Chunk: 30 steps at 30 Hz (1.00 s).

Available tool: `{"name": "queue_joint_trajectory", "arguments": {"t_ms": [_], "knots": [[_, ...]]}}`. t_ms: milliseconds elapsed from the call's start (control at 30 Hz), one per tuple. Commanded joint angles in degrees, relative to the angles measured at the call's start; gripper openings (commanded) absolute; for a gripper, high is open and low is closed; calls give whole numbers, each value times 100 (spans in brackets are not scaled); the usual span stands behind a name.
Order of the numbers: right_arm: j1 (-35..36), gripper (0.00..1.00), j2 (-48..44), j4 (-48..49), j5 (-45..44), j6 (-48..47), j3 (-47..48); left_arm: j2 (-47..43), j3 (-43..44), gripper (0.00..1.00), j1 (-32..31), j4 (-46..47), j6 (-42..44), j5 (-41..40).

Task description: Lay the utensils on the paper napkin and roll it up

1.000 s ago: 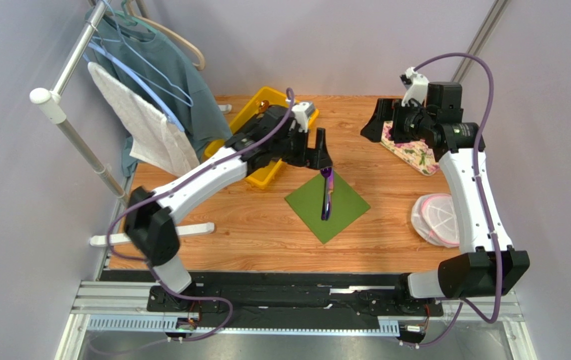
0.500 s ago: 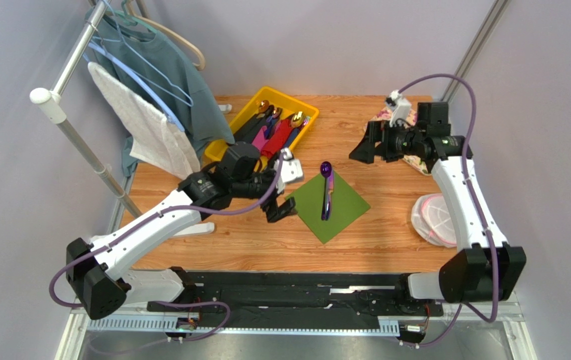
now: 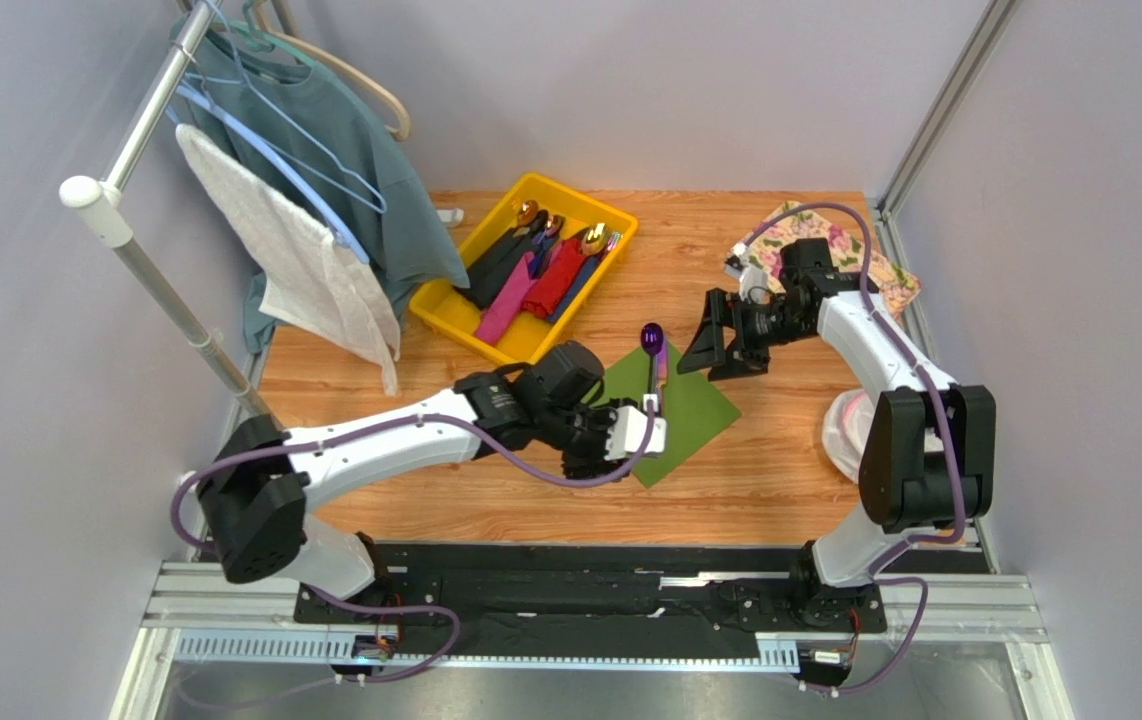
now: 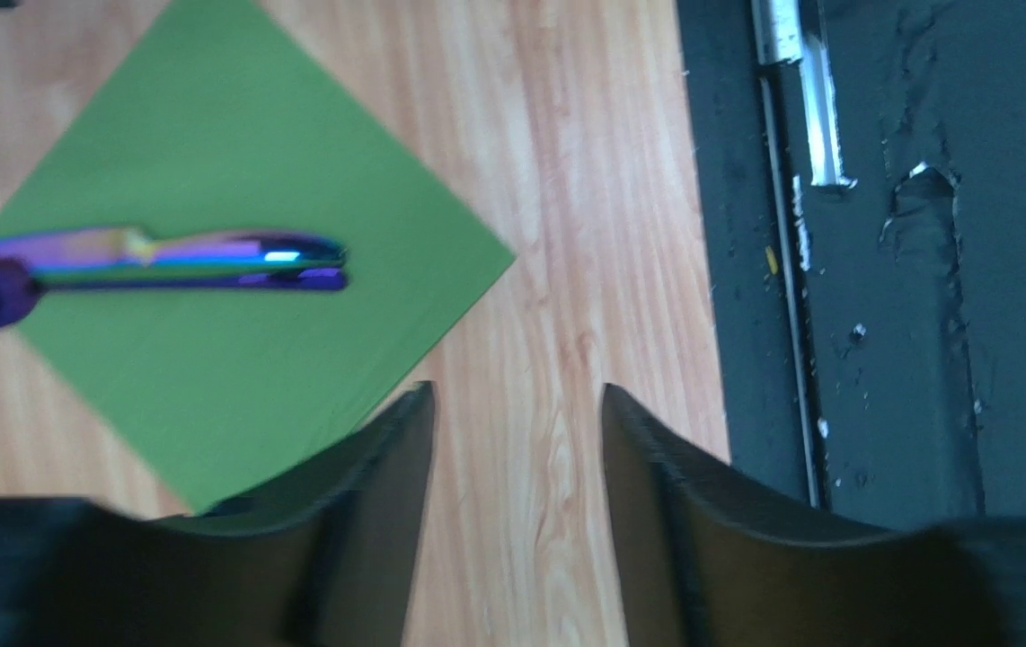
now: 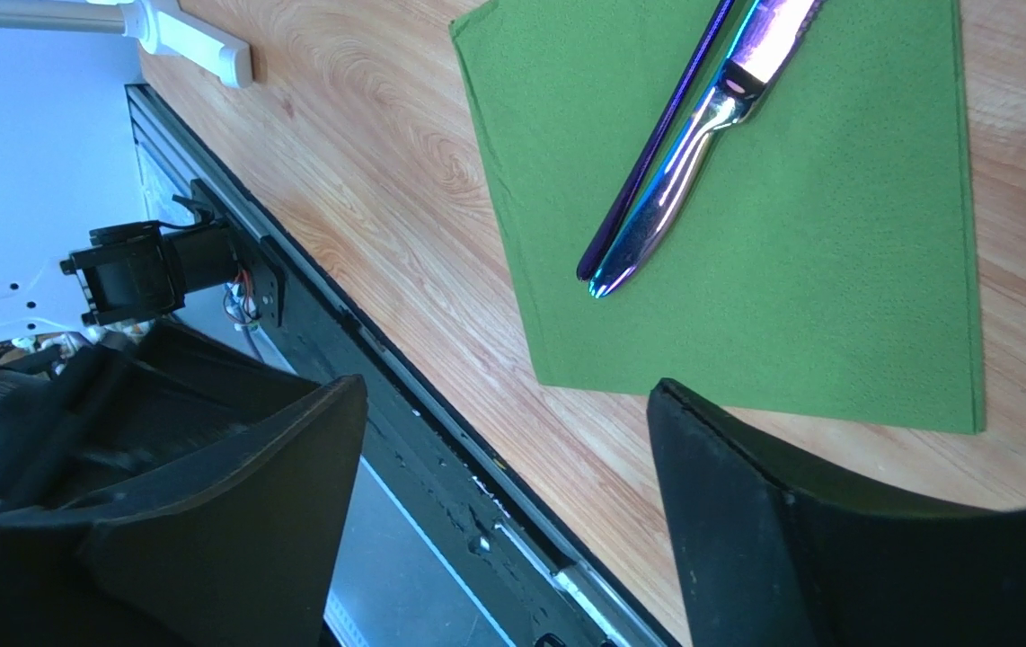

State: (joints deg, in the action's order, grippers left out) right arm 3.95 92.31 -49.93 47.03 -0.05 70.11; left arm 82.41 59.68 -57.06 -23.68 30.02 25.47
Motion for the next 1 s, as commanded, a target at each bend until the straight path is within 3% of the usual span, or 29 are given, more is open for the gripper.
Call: {"name": "queue_joint_trajectory", "arguments": {"t_ms": [0, 100, 233, 400, 967], "knots": [[71, 74, 85, 27, 53, -74, 3, 546, 88, 49, -130, 1110, 311, 511], [80, 70, 129, 36, -18, -47, -6, 889, 158, 42, -139, 1392, 503, 494], [80, 69, 155, 19, -79, -56, 12, 1198, 220, 40, -191, 1331, 943, 485], [80, 69, 208, -52, -44, -47, 108, 1514, 123, 39, -227, 1243, 1488, 476], [71, 66, 94, 27, -422, -30, 126, 2411, 703, 41, -367, 874, 1674, 344]]}}
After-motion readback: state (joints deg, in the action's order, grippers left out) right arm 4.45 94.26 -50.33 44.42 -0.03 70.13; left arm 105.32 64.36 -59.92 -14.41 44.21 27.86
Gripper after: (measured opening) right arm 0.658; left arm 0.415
